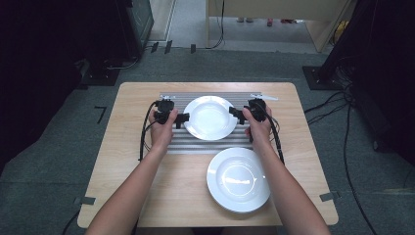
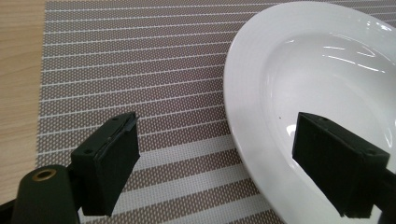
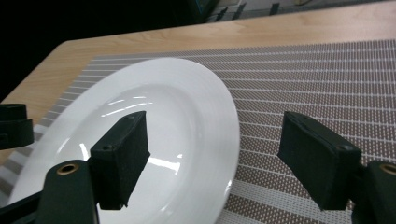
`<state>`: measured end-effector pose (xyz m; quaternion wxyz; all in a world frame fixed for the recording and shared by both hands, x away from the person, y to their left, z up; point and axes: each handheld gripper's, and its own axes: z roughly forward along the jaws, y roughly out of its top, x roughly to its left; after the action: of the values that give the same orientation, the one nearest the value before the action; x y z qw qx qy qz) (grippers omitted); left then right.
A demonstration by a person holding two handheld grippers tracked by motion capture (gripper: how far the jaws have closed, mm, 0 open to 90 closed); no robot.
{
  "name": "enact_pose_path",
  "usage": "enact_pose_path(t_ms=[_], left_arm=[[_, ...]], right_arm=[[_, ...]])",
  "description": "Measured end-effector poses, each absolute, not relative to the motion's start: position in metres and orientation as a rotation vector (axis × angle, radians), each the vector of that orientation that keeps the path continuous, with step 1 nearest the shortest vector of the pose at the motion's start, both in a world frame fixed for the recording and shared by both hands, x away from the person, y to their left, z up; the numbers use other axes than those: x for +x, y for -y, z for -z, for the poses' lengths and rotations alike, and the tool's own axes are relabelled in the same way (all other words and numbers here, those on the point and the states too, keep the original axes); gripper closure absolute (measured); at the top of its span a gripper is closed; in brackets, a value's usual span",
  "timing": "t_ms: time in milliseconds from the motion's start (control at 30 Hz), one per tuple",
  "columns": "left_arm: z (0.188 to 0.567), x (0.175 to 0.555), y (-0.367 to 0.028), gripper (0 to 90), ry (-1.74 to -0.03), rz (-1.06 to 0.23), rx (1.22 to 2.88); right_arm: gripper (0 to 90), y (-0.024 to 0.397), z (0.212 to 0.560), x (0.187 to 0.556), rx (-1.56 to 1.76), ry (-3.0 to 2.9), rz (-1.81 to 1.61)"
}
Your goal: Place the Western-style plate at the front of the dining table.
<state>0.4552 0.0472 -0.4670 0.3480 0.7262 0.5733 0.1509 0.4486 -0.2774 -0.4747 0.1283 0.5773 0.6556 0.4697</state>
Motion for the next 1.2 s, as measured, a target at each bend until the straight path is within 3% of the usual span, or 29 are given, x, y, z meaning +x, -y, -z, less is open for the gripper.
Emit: enact_pose_path(t_ms=[67,200,1200], left_arm=[[0.464,0.45,-0.051,14.9,-1.485,-0.383,1.869],[0.46,0.44,-0.056,14.9,-1.471,-0.385,1.862],[0.454,0.369,-0.099,8.9,-1.377,-0.419,1.834]], right_arm=[[24.6,0.277,0.469,0.443,1.639,-1.909,-1.361],[20.0,0.279,0.462,0.43,1.539,-1.945,-1.379],[16.3,0.323,0.448,0.353,1.492,-1.884,-1.42]])
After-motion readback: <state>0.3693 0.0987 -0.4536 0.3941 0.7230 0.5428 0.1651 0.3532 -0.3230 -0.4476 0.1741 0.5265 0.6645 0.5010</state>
